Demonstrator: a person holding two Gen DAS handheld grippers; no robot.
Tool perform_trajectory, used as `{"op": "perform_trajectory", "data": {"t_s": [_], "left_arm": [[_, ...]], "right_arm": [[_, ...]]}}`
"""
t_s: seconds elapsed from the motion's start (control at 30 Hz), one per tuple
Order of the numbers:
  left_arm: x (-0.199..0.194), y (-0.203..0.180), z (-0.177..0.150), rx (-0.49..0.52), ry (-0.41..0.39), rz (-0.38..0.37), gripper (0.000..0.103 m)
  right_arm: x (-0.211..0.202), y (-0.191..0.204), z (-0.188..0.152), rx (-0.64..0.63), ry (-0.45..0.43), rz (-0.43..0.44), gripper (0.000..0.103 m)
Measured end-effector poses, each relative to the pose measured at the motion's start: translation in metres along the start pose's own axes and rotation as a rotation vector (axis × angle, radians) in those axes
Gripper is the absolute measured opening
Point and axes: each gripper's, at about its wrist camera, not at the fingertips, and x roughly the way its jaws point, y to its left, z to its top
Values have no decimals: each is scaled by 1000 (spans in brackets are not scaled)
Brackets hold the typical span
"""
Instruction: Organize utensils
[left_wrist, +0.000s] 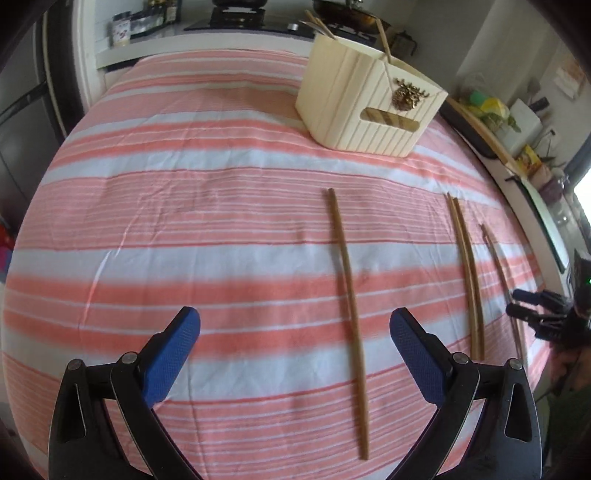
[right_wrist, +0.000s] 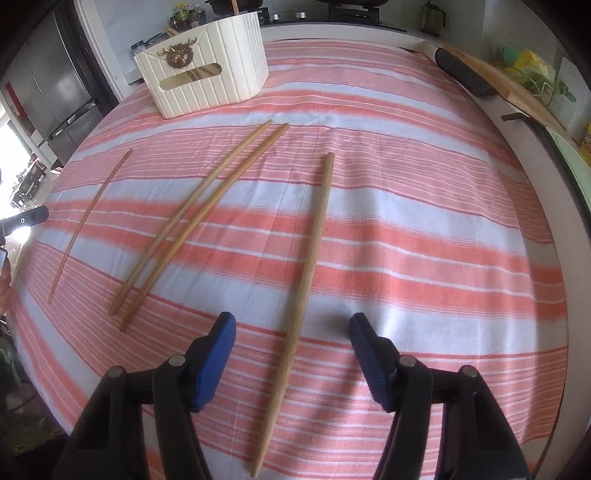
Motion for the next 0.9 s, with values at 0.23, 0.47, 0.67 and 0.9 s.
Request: {"op": "perform_trajectory", "data": {"t_s": [0.23, 0.47, 0.67, 0.9], "left_arm": [[63, -22, 41, 75, 68, 90, 97], [78, -52, 68, 187, 82, 140, 24], [49, -52, 66, 144, 9, 55, 5], [-60, -58, 65, 153, -231, -28, 5]], "right_arm": [[24, -9, 53, -4, 38, -13, 48], [49, -3, 107, -23, 71, -93, 15], [39, -6, 117, 51, -3, -34, 7], [-77, 19, 100, 7, -284, 54, 7]]}}
